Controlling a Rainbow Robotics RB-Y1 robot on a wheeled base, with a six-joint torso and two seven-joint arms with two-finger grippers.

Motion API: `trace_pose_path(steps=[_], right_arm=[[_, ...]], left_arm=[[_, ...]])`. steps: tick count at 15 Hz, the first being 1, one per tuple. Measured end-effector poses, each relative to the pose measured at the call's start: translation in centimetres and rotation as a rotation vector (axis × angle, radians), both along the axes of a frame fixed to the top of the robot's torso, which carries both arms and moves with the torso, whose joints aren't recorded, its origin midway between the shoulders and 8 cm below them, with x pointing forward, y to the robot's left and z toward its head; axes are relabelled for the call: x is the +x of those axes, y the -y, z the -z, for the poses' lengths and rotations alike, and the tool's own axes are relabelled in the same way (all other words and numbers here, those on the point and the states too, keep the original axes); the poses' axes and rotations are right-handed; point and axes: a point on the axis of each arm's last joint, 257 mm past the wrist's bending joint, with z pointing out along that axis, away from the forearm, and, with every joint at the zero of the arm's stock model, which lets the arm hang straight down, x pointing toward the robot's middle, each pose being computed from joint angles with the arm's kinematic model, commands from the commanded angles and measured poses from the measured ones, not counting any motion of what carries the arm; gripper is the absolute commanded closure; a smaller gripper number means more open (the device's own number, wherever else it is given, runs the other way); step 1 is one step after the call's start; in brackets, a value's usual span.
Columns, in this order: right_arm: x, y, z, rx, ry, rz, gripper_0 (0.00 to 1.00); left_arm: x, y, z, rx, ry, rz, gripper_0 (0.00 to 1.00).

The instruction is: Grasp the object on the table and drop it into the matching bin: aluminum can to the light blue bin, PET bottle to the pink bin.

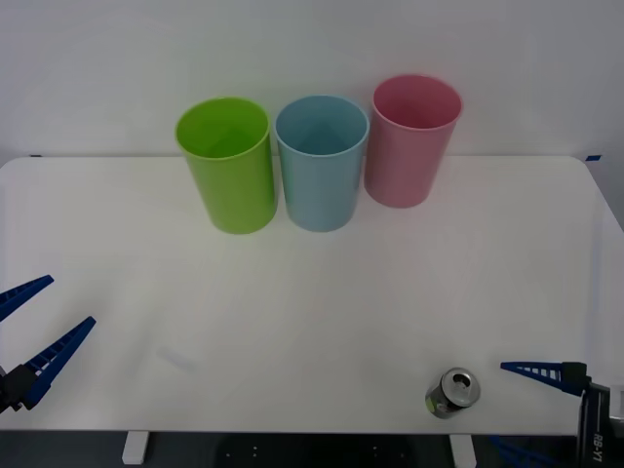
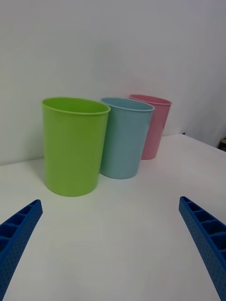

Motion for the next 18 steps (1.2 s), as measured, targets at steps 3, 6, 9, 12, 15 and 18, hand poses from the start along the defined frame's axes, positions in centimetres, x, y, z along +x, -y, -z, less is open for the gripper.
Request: trace_pose_path(steps=[3, 6, 9, 12, 15, 18], right_arm=[[0.3, -0.7, 1.0, 0.034, 0.005, 0.022, 0.00], [0.8, -1.2, 2.0, 0.028, 0.047, 0.038, 0.00], [1.2, -2.0, 2.8, 0.045, 0.050, 0.042, 0.00], [1.6, -3.2, 3.4, 0.059, 0.058, 0.048, 0.00], [2.1, -4.2, 3.9, 0.053, 0.070, 0.064, 0.00], [2.8, -5.3, 4.4, 0.050, 0.081, 0.075, 0.00]], left_arm=[[0.0, 0.0, 0.0, 0.000, 0.000, 0.000, 0.00], [0.0, 0.0, 0.0, 0.000, 0.000, 0.000, 0.00], [0.0, 0.0, 0.0, 0.000, 0.000, 0.000, 0.00], [0.0, 0.0, 0.0, 0.000, 0.000, 0.000, 0.00], [0.0, 0.0, 0.0, 0.000, 0.000, 0.000, 0.00], [0.0, 0.0, 0.0, 0.000, 0.000, 0.000, 0.00]])
